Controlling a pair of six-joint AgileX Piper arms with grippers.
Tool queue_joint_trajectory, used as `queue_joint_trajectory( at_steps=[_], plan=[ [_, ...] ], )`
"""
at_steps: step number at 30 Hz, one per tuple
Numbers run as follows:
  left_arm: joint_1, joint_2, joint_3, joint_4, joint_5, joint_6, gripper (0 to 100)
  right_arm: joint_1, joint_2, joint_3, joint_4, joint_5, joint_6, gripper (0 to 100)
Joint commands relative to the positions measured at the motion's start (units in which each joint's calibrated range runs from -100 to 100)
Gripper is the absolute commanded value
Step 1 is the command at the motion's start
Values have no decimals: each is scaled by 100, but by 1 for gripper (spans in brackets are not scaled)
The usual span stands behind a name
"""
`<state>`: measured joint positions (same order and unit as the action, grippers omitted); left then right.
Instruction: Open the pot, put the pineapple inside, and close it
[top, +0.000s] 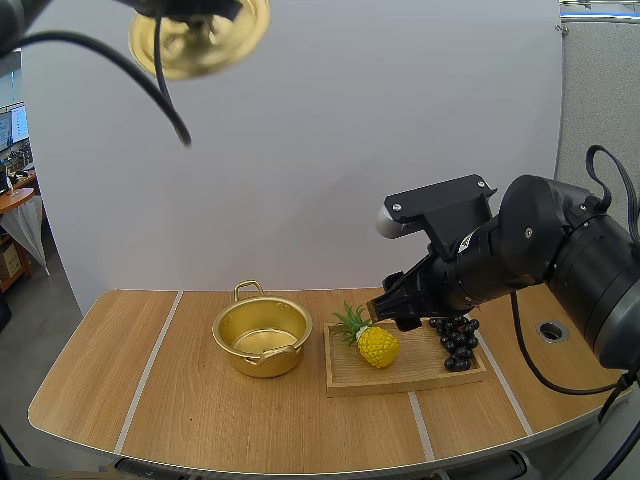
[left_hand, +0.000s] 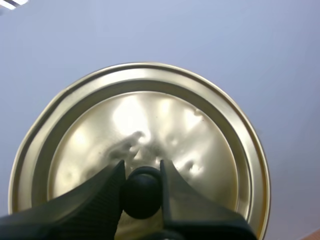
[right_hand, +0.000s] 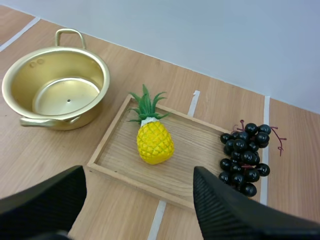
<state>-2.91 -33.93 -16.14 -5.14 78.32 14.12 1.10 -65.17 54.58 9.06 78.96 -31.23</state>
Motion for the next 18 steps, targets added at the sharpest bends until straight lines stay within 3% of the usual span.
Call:
queue_joint_trajectory(
  at_steps=[1, 13, 18],
  plan=[
    [-11, -7, -1071, 332, -767, -394, 0, 1, 497, -126, 180, 39, -566, 100],
    [-11, -32, -1690, 408, -4728, -394, 0, 1, 2906, -1356, 221, 47, -982, 100],
    [-11, -32, -1690, 408, -5123, -394, 0, 1, 3562, -1878, 397, 186, -1195, 100]
  ],
)
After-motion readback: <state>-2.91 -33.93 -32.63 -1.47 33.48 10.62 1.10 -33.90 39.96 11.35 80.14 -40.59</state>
